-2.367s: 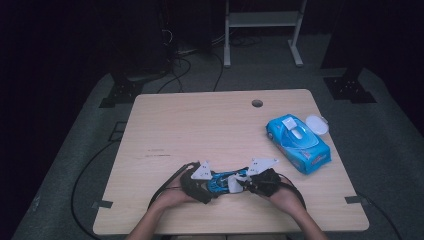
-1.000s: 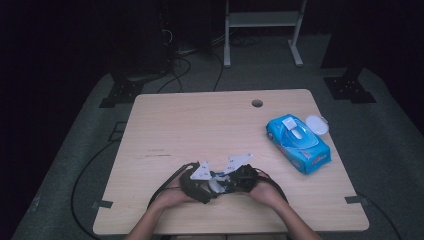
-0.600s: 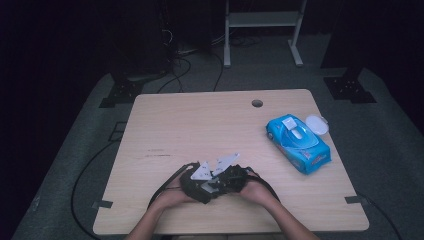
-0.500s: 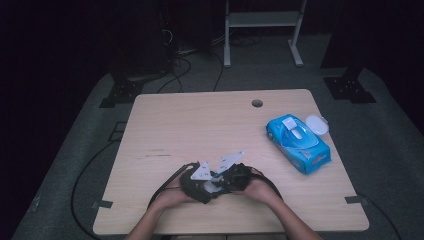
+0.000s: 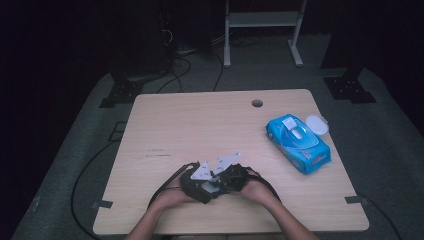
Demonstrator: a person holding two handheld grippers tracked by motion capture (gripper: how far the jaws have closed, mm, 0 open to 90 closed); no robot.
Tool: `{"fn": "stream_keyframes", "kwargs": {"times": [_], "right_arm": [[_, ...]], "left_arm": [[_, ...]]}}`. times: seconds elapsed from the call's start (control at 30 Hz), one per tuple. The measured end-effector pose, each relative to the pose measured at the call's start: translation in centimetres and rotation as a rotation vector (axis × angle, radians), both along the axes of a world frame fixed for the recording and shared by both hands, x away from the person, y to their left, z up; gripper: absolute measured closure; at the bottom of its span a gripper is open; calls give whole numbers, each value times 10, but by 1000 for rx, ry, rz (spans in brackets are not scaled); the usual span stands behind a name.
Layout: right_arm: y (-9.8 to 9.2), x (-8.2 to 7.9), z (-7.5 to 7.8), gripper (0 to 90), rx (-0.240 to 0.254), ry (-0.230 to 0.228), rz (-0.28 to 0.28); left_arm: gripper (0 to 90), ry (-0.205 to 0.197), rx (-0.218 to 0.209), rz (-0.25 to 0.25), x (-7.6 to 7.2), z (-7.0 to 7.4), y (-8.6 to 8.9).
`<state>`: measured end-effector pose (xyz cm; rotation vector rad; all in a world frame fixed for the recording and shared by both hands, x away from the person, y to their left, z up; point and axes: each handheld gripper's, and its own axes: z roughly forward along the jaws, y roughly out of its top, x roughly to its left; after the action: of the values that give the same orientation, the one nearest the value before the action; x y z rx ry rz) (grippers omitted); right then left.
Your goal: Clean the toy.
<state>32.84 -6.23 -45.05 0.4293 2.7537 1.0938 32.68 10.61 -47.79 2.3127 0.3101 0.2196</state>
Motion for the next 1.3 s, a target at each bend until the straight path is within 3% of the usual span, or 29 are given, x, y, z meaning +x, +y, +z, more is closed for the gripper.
{"fn": "stream_keyframes", "kwargs": {"times": [0.1,0.37,0.5,0.67,0.83,0.93,1.1,1.3], "right_arm": [[-6,2,1,824,-11,-21,-26],[-41,6,8,824,35,-11,-95],[-38,0,9,824,12,-41,-79],[-14,-8,0,824,23,8,-1],[0,-6,-3,824,20,9,31],[-9,-5,0,825,12,11,17],[-45,-4,8,825,57,34,-42],[-48,-6,9,825,41,3,-47]], "left_arm": [[251,-2,0,0,0,0,0],[251,-9,5,-6,0,0,0],[251,-4,5,-7,1,0,0],[251,-4,-1,1,0,0,-1],[251,-3,-3,0,0,0,0],[251,-2,0,-4,1,0,0],[251,-6,5,-6,0,0,0],[251,-3,2,-6,1,0,0]]}}
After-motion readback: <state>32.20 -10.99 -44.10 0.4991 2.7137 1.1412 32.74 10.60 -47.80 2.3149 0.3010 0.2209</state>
